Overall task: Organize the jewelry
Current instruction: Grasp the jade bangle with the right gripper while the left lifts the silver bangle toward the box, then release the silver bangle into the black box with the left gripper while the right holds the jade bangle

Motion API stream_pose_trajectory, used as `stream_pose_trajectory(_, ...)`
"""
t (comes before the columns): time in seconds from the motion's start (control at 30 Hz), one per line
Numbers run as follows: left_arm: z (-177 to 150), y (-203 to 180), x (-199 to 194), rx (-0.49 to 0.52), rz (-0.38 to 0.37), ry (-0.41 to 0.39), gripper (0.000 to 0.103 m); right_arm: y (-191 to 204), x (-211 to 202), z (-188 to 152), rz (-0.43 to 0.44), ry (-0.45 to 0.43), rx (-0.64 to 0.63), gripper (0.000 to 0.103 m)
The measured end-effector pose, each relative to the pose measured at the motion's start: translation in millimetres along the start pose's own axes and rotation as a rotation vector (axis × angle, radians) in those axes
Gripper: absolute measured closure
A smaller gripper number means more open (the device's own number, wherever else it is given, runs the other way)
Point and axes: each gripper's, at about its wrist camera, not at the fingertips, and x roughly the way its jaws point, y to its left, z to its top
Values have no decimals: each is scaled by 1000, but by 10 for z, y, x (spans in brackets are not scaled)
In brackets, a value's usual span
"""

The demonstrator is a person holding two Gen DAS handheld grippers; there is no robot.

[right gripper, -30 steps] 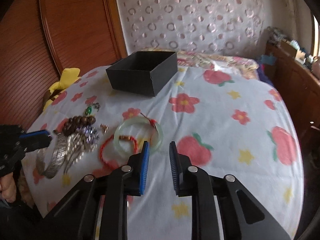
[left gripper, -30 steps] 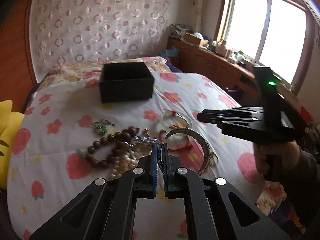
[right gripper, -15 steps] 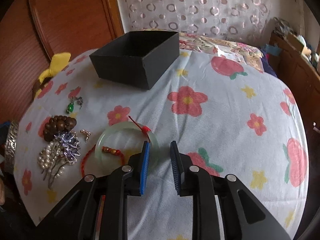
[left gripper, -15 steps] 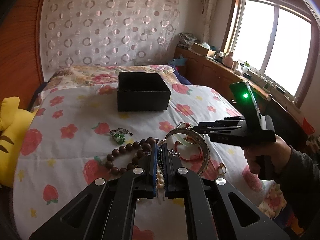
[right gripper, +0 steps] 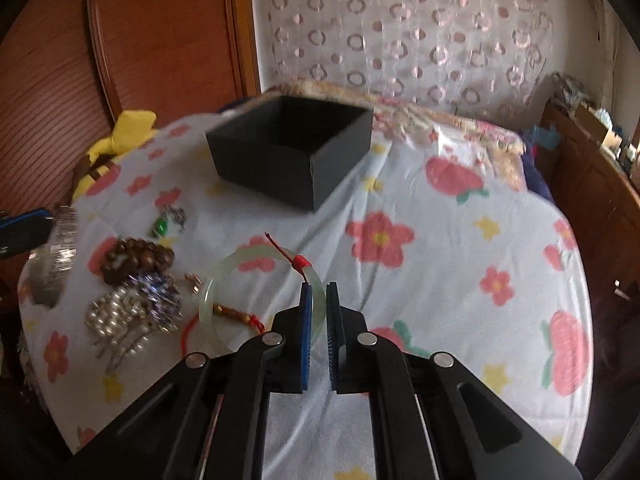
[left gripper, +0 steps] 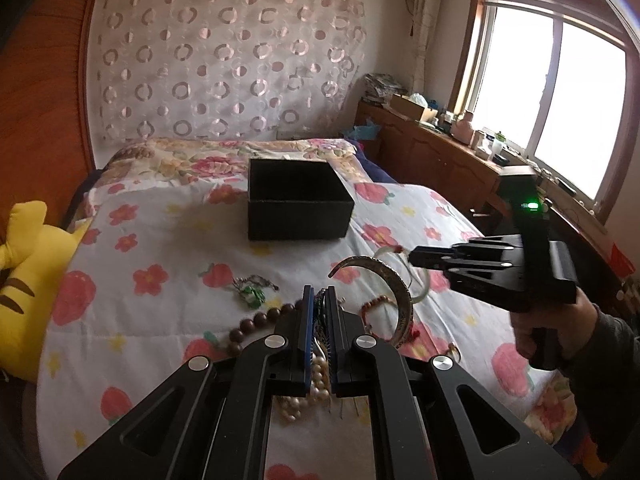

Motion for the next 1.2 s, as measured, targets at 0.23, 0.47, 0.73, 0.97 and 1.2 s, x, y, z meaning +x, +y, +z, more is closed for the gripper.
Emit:
stream_pose_trajectory(0.23,292,91,151,7,16,-26,98,-17,-245,235,-11,-70,-33,95)
stream_pose_trajectory(0.47,669,170,512,29,31,-26,98,-175,-238,454,-21,-97,-34,95)
stream_pose_trajectory(0.73,1055,237,1009,54,14,3,103,-375,-70,728,3,-117,-18,95)
stream_pose_trajectory(0.97,1006,399,1005,71,12,33,103,-368,65,924,41,-128,-39,95)
stream_pose_trajectory(1.2,588,656,1176,123,36,220,78,-308,125,1019,72,-151,-49,95)
